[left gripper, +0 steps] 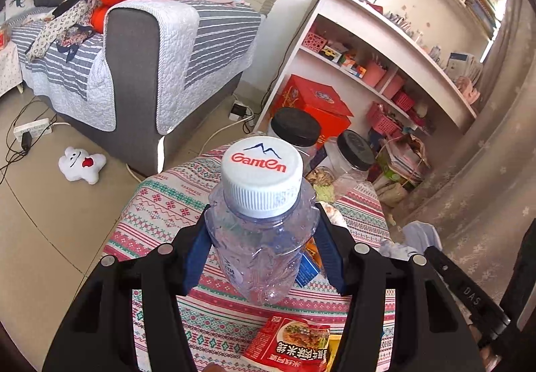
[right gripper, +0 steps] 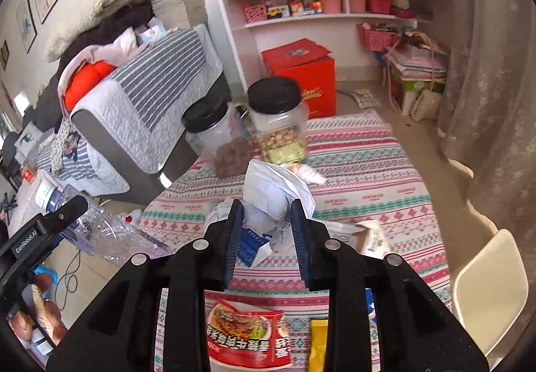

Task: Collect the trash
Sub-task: 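Lift the bottle with the left gripper while the right gripper grasps the white tissue, then drop the tissue from the right gripper and the bottle from the left gripper into the white bin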

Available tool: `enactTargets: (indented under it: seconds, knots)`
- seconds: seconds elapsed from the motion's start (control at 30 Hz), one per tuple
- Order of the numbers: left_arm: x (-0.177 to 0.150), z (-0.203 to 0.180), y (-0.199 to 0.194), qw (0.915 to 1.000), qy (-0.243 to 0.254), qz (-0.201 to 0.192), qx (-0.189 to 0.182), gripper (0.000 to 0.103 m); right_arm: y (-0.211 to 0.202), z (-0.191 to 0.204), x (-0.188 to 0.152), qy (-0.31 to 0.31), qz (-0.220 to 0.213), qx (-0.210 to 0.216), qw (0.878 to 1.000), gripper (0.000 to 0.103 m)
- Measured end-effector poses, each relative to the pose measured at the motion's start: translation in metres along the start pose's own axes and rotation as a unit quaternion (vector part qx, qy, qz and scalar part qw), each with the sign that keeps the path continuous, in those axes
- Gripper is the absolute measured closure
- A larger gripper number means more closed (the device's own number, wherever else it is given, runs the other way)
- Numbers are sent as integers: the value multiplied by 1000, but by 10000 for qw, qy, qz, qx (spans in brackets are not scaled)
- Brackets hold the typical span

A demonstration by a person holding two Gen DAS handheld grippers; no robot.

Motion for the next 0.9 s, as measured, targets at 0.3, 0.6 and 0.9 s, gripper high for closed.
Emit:
enactTargets:
  seconds: [0.3, 0.6, 0.9]
  knots:
    - [-17, -61, 11, 9983, 406, -22, -408, 46, -68, -172, 3, 1029, -697, -1516, 9806, 74]
    - [-49, -143, 12, 9913, 978, 48, -875, 46, -88, -302, -59, 2024, -164, -2780, 9389, 56]
    - [-107, -265, 10, 9704, 1694, 307, -1694, 46, -171, -362, -50, 2397, -1542, -3751, 8820, 7]
Point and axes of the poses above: each gripper's, at about its wrist camera, not at the fingertips, and y roughly the way its jaws point, z to its left, x to its top, the point moved 9 cm from there along y, roughly the way its jaws point, and after that the axes turned 3 degrees about -x, right-handed, at the moved point
